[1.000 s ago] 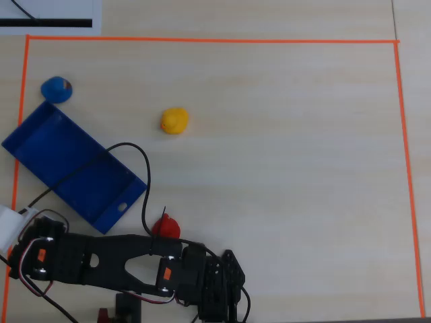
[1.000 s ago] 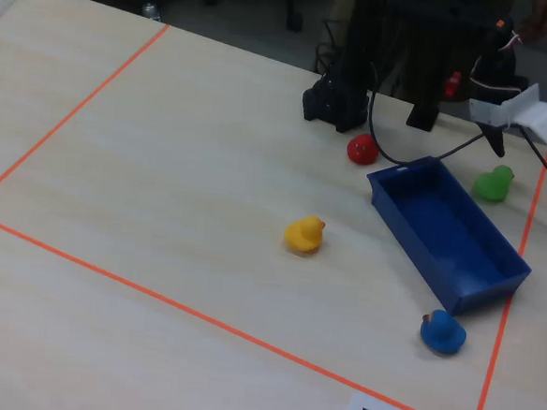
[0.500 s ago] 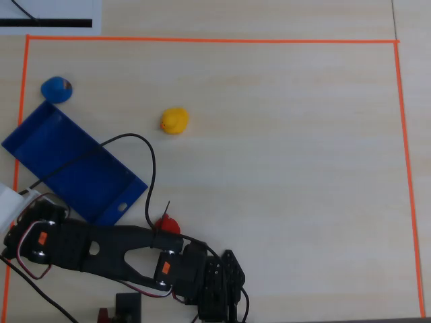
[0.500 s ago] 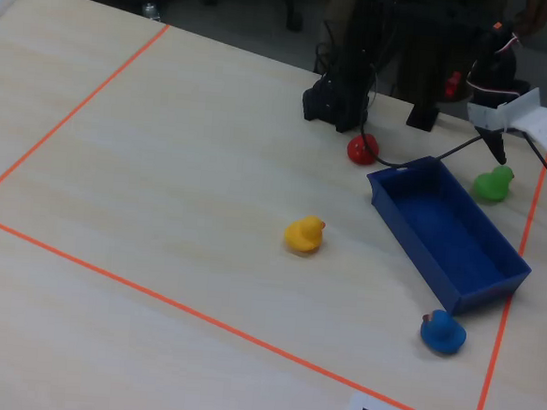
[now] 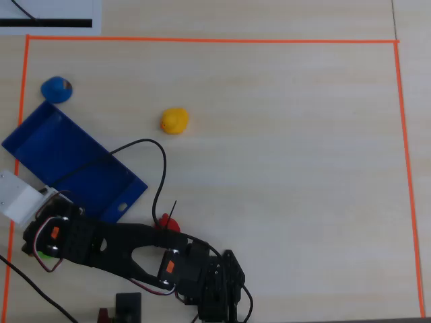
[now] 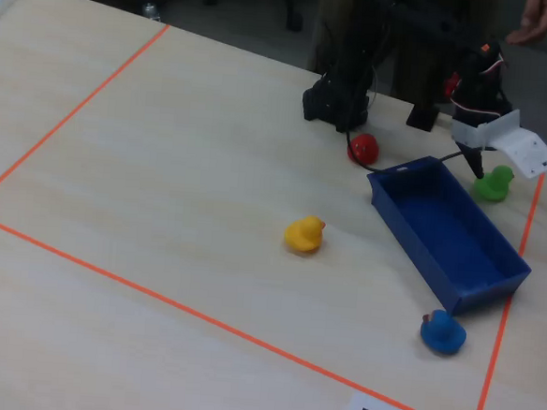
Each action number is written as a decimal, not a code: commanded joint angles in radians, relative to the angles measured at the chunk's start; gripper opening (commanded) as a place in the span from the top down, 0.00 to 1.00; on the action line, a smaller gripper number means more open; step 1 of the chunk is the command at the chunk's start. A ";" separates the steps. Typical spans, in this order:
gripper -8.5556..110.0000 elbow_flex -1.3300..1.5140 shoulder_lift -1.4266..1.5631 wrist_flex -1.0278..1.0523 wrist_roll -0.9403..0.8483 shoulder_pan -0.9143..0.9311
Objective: Grasp green duck and put it into box.
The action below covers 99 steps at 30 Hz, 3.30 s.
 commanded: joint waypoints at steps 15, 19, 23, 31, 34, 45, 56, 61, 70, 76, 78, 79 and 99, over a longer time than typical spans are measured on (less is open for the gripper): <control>0.63 0.117 0.107 -0.084 0.078 -0.043; 0.63 0.123 0.110 -0.094 0.110 -0.061; 0.63 0.130 0.114 -0.112 0.135 -0.078; 0.63 0.133 0.101 -0.146 0.173 -0.107; 0.62 0.141 0.094 -0.178 0.186 -0.107; 0.63 0.213 0.066 -0.281 0.201 -0.114; 0.63 0.230 0.052 -0.327 0.235 -0.127; 0.63 0.229 0.037 -0.333 0.239 -0.135; 0.63 0.215 -0.003 -0.351 0.249 -0.141; 0.63 0.199 -0.031 -0.383 0.264 -0.137; 0.64 0.198 -0.040 -0.397 0.270 -0.133; 0.65 0.198 -0.043 -0.403 0.272 -0.132; 0.93 0.233 -0.063 -0.442 0.229 -0.141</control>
